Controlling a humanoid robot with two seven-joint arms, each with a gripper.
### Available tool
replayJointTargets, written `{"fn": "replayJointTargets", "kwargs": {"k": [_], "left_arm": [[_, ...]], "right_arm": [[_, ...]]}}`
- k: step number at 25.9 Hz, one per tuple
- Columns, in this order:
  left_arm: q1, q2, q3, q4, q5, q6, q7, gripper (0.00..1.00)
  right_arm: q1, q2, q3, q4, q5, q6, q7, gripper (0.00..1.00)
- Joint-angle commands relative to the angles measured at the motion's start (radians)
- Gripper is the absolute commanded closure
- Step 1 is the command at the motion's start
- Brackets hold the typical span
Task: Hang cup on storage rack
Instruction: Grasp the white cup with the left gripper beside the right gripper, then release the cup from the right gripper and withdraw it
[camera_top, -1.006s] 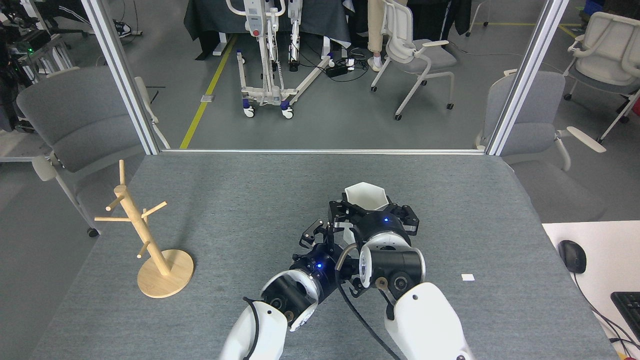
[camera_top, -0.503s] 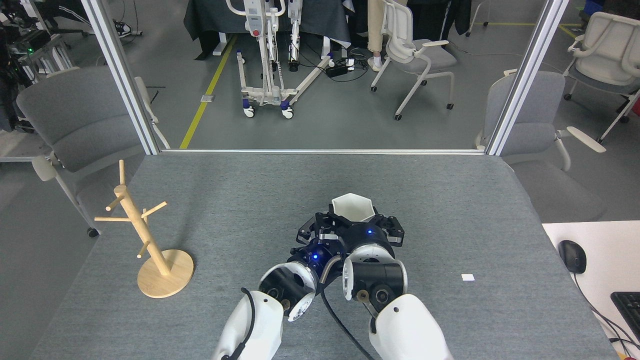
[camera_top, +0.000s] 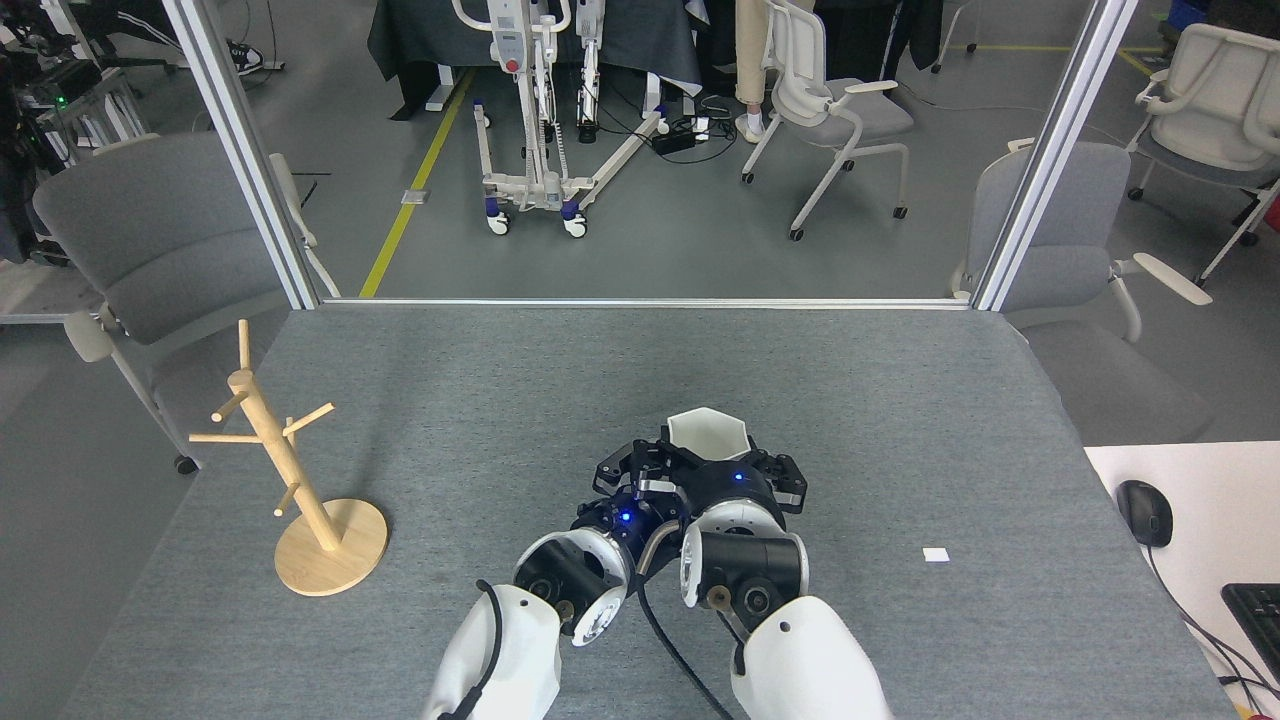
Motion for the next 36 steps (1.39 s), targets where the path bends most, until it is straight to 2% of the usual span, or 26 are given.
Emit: {"fn": "replayJointTargets", "kwargs": {"k": [1,7,10,11,13,17,25,36], "left_arm": [[0.001,0.000,0.001,0.000,0.008,-0.075,-0.022,1.00],[0.001,-0.003,0.013,0.002,0.008,-0.070,-0.022,1.00],[0.001,0.000,0.015,0.005,0.006,-0.069,-0.024,1.00],[0.003,0.000,0.015,0.005,0.006,-0.069,-0.022,1.00],[0.003,0.000,0.015,0.005,0.006,-0.069,-0.024,1.00],[0.023,0.000,0.024,0.003,0.006,-0.067,-0.024,1.00],[0.026,0.003,0.026,0.006,0.006,-0.066,-0.024,1.00],[0.029,0.003,0.030,0.017,0.006,-0.067,-0.025,1.00]], "right_arm": [[-0.002,0.007,0.016,0.001,0.000,-0.031,-0.017,1.00],[-0.002,0.010,0.014,0.002,0.000,-0.032,-0.016,1.00],[-0.005,0.012,0.014,0.019,-0.001,-0.037,-0.017,0.90],[-0.008,0.010,0.013,0.022,-0.001,-0.037,-0.017,0.85],[-0.009,0.010,0.013,0.024,0.000,-0.040,-0.019,0.67],[-0.012,0.012,0.005,0.024,0.005,-0.040,-0.022,0.38],[-0.031,0.010,0.001,0.024,0.005,-0.048,-0.029,0.02],[-0.031,0.010,-0.004,0.024,-0.003,-0.097,-0.032,0.01]]}}
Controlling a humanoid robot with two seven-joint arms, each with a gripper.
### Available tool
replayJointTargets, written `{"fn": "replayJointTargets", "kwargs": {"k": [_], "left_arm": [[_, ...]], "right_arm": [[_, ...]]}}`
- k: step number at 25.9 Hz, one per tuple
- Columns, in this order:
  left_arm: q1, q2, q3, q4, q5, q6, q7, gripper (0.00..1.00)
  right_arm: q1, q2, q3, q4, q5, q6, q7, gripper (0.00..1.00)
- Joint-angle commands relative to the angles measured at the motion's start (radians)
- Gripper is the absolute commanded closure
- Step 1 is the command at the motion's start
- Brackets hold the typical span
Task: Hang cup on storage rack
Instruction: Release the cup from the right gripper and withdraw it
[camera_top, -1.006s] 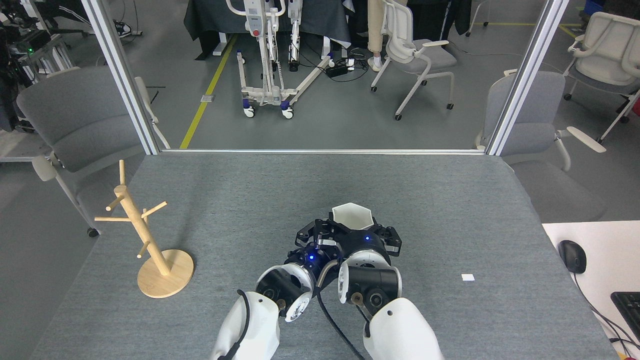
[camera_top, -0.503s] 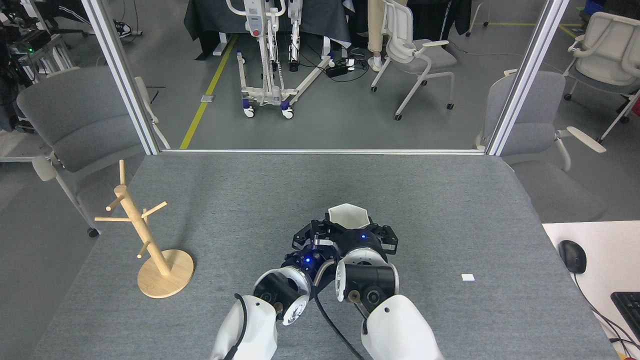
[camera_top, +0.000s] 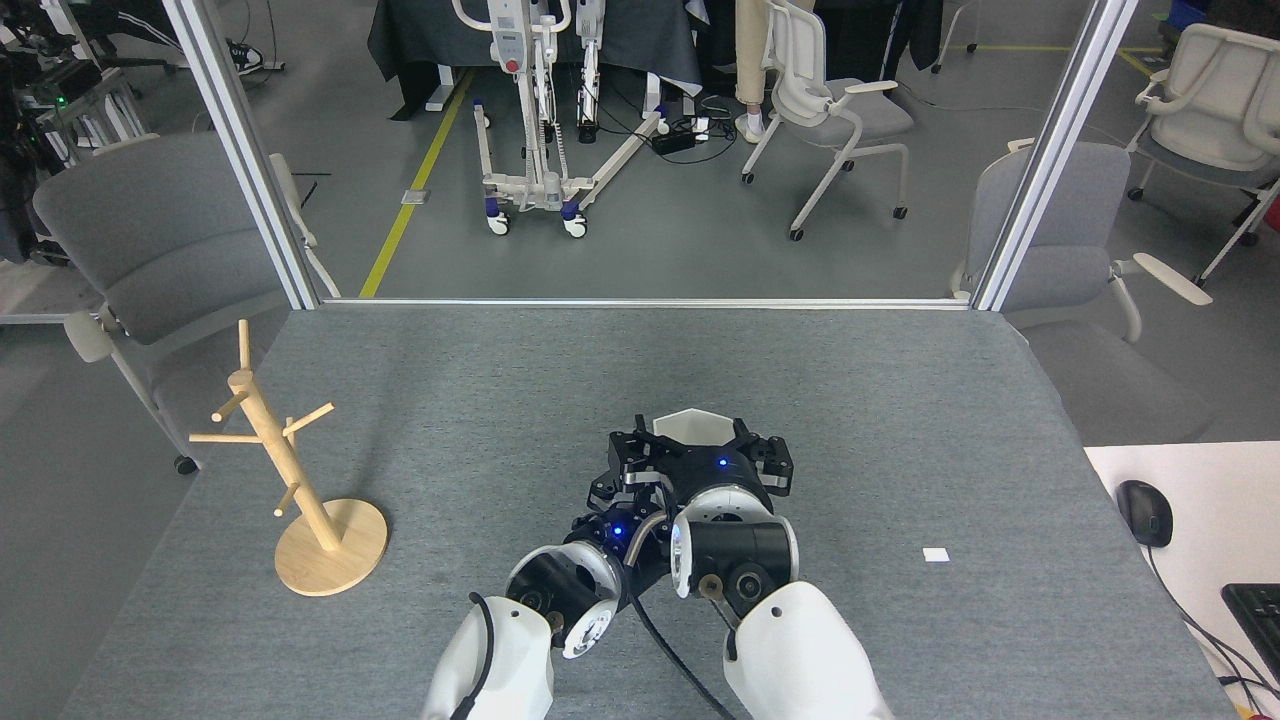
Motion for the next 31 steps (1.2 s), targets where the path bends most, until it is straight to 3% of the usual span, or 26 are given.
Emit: {"fn": "replayJointTargets", "kwargs": {"k": [1,6,11,13,15,17,19,21,23,28,31], "left_arm": [[0.001,0.000,0.003,0.003,0.000,-0.031,-0.001,1.00],[0.004,-0.002,0.003,0.008,0.000,-0.031,-0.003,1.00],[0.004,-0.003,0.004,0.012,0.000,-0.031,-0.001,1.00],[0.004,-0.002,0.004,0.014,0.000,-0.031,-0.001,1.00],[0.004,-0.003,0.004,0.014,0.000,-0.031,-0.001,1.00],[0.004,-0.003,0.006,0.014,0.000,-0.031,-0.001,1.00],[0.004,-0.003,0.006,0.012,0.002,-0.031,0.001,1.00],[0.005,-0.002,0.006,0.012,0.002,-0.031,0.002,1.00],[0.010,0.000,0.006,0.006,0.000,-0.031,0.007,1.00],[0.087,0.028,0.012,-0.113,-0.011,-0.033,0.027,1.00],[0.180,0.112,0.020,-0.244,-0.014,-0.031,0.042,1.00]], "right_arm": [[-0.001,0.001,-0.001,-0.001,-0.001,-0.025,-0.002,0.01],[-0.001,-0.001,-0.001,-0.001,-0.003,-0.025,-0.028,0.01],[-0.004,0.001,-0.010,-0.001,-0.004,-0.025,-0.206,0.01],[-0.003,0.001,-0.045,-0.003,-0.006,-0.024,-0.359,0.01],[-0.003,-0.001,-0.106,-0.003,-0.021,-0.031,-0.603,0.01],[0.000,-0.016,-0.201,0.007,-0.119,-0.085,-0.868,0.01],[0.007,-0.033,-0.277,0.051,-0.272,-0.209,-1.039,0.01],[0.002,-0.082,-0.329,0.099,-0.354,-0.300,-1.057,0.01],[-0.004,-0.134,-0.396,0.148,-0.375,-0.349,-1.057,0.01],[-0.001,-0.156,-0.577,0.283,-0.355,-0.481,-1.055,0.01],[0.028,-0.216,-0.679,0.365,-0.300,-0.660,-1.055,0.01]]}}
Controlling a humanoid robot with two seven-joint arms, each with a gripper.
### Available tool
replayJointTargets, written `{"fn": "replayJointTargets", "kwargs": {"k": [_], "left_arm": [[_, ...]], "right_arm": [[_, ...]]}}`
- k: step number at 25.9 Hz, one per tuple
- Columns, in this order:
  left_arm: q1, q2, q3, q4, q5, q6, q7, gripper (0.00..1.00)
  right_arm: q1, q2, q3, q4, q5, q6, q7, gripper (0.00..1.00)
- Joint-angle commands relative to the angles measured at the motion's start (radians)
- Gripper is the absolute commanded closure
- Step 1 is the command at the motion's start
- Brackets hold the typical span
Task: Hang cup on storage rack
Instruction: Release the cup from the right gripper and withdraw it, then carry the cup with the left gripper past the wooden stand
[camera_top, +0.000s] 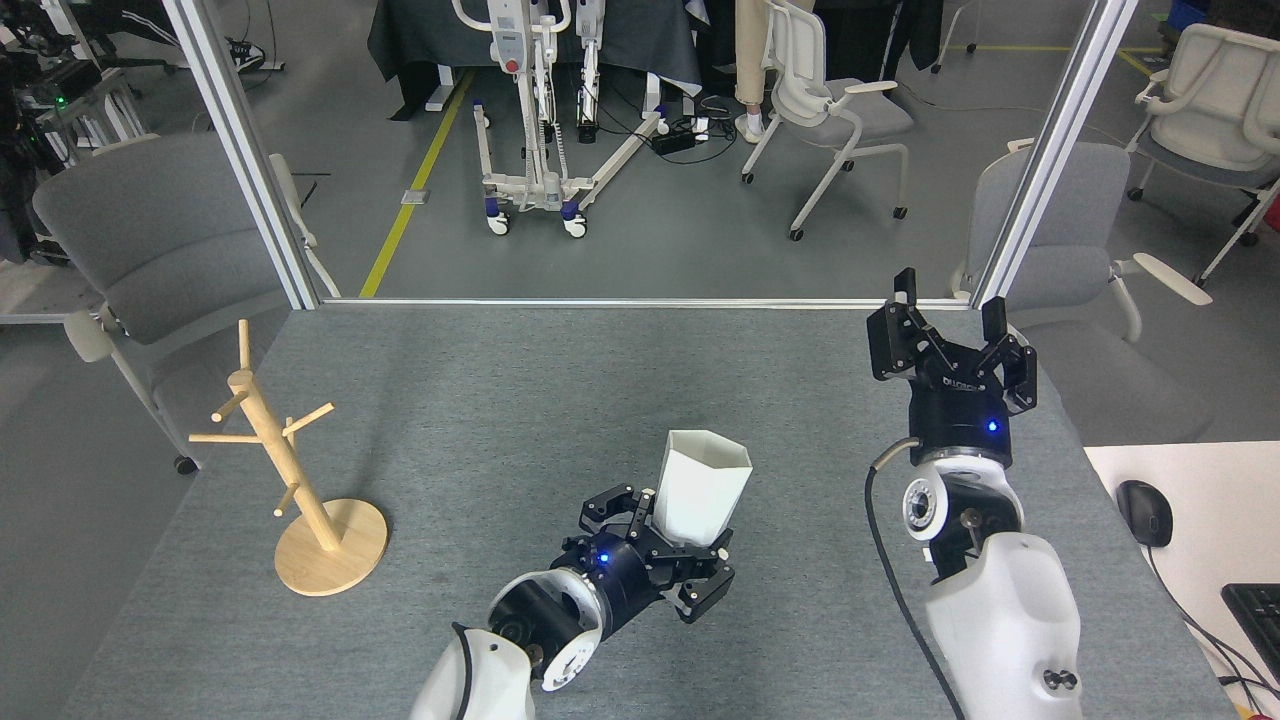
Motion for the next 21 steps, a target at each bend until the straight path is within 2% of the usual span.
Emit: {"fn": "replayJointTargets", "kwargs": {"k": [1,3,5,8,11,15,21], "left_arm": [[0.108,0.085,0.013,-0.141,-0.003,0.002,0.030,1.00],[0.164,0.128,0.040,-0.187,-0.003,0.002,0.050,1.00],[0.213,0.168,0.092,-0.219,-0.005,0.001,0.076,1.00],[0.293,0.221,0.175,-0.259,-0.005,-0.001,0.139,1.00],[0.378,0.281,0.297,-0.294,-0.003,-0.004,0.234,1.00],[0.458,0.307,0.464,-0.314,-0.003,-0.031,0.338,1.00],[0.470,0.312,0.737,-0.314,-0.002,-0.176,0.395,1.00]], "right_arm": [[0.044,-0.081,-0.123,0.106,0.068,-0.213,-0.002,0.01],[0.102,-0.104,-0.155,0.129,0.128,-0.334,-0.001,0.01],[0.174,-0.096,-0.193,0.110,0.179,-0.389,-0.001,0.01],[0.297,-0.062,-0.215,0.010,0.223,-0.403,0.024,0.01],[0.412,-0.033,-0.219,-0.100,0.228,-0.404,0.107,0.01],[0.430,-0.001,-0.215,-0.111,0.252,-0.403,0.122,0.01],[0.400,0.022,-0.215,-0.108,0.254,-0.404,0.122,0.01]]}}
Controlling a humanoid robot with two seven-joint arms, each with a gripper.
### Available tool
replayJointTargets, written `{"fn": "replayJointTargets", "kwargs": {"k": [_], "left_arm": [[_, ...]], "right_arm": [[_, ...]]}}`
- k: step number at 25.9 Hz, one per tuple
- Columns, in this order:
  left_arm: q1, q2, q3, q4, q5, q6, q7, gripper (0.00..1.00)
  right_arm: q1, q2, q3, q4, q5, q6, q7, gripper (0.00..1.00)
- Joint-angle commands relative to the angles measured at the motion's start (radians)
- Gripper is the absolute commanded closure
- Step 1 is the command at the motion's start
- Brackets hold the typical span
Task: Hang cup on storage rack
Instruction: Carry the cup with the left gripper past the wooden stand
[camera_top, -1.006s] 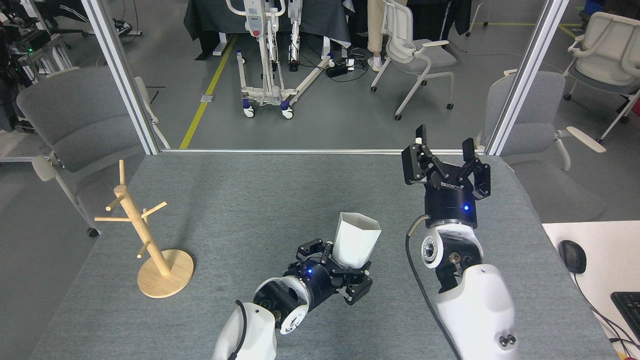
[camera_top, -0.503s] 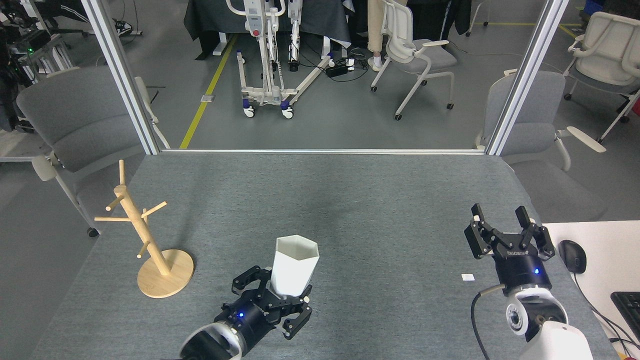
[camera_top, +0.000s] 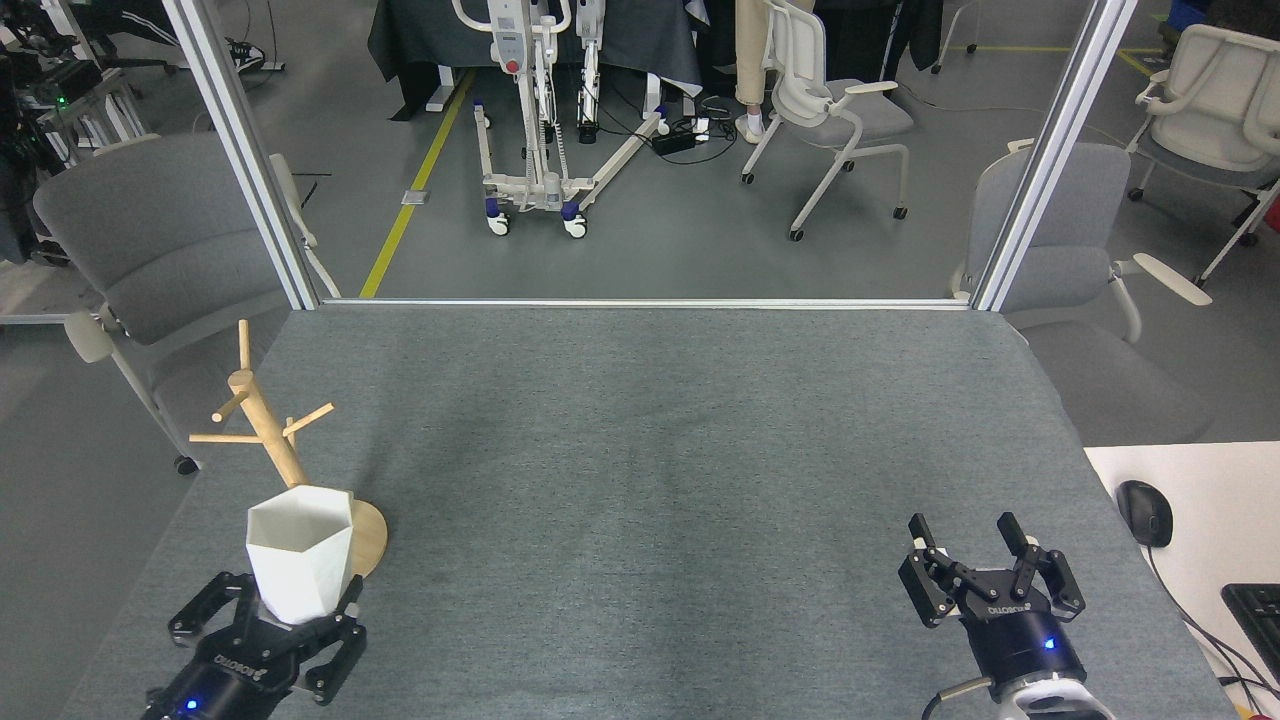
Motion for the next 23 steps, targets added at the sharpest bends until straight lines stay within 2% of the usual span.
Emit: {"fn": "replayJointTargets", "kwargs": {"k": [1,5,9,11,18,23], "left_arm": [[0.009,0.001,0.166,-0.001,0.001,-0.078,0.034,1.00],[0.000,-0.003,0.276,0.011,-0.002,-0.044,0.026,1.00],[-0.037,0.008,0.299,0.059,-0.025,0.132,0.000,1.00],[-0.061,0.010,0.299,0.083,-0.048,0.183,-0.003,1.00],[-0.133,-0.001,0.285,0.125,-0.134,0.186,-0.009,1.00],[-0.182,-0.009,0.192,0.178,-0.212,0.198,-0.063,1.00]], "right_arm": [[-0.009,0.004,0.002,0.000,0.002,-0.001,0.001,0.01],[-0.007,0.002,0.003,0.020,0.001,0.000,0.001,0.01],[-0.013,0.002,0.000,0.021,0.001,-0.001,0.001,0.01],[-0.035,0.002,0.000,0.026,-0.003,0.003,0.001,0.01],[-0.059,0.005,0.000,0.043,-0.003,0.007,0.001,0.01],[-0.056,0.016,0.002,0.043,-0.003,0.007,0.001,0.01]]}}
